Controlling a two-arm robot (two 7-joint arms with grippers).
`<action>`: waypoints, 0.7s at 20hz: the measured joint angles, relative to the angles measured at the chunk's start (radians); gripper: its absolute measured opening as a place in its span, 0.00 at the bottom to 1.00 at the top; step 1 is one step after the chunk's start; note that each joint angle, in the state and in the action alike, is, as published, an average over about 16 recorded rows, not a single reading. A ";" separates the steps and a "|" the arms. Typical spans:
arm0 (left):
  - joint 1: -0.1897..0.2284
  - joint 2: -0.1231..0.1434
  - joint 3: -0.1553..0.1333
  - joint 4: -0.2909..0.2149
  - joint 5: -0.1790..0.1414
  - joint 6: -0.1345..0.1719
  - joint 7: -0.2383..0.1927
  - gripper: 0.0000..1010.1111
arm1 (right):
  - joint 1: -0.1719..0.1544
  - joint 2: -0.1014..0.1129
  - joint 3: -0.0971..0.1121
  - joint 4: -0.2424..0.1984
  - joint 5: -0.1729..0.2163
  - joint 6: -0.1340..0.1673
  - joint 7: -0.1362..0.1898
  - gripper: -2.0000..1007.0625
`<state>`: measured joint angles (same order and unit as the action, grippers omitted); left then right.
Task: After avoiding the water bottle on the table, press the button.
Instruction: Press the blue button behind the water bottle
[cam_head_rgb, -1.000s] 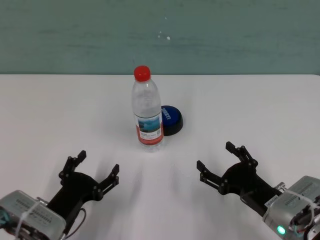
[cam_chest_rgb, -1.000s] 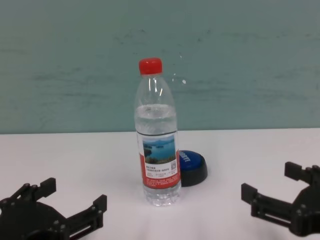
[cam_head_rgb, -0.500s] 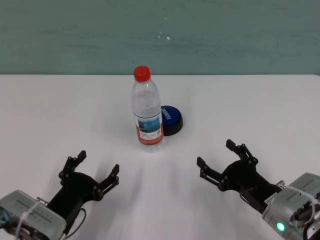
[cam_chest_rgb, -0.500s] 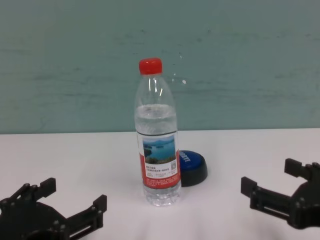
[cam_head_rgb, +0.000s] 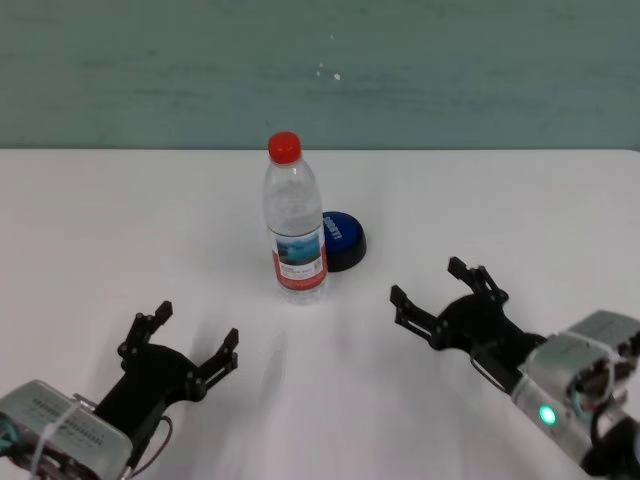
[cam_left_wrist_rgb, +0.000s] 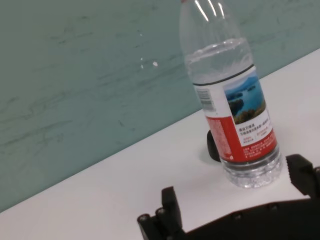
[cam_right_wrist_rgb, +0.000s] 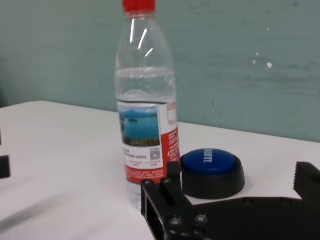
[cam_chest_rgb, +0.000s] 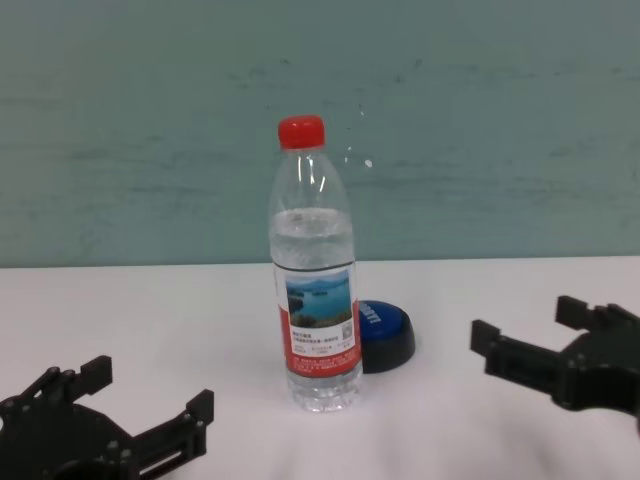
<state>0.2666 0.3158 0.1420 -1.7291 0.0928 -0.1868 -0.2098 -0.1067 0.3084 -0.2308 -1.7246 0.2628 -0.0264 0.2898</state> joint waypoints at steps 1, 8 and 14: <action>0.000 0.000 0.000 0.000 0.000 0.000 0.000 0.99 | 0.013 -0.002 -0.002 0.010 0.001 0.004 -0.001 1.00; 0.000 0.000 0.000 0.000 0.000 0.000 0.000 0.99 | 0.103 -0.014 -0.009 0.085 -0.007 0.022 -0.008 1.00; 0.000 0.000 0.000 0.000 0.000 0.000 0.000 0.99 | 0.165 -0.019 -0.012 0.141 -0.024 0.024 -0.009 1.00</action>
<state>0.2666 0.3158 0.1420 -1.7291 0.0928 -0.1868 -0.2098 0.0578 0.2894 -0.2423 -1.5833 0.2386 -0.0020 0.2807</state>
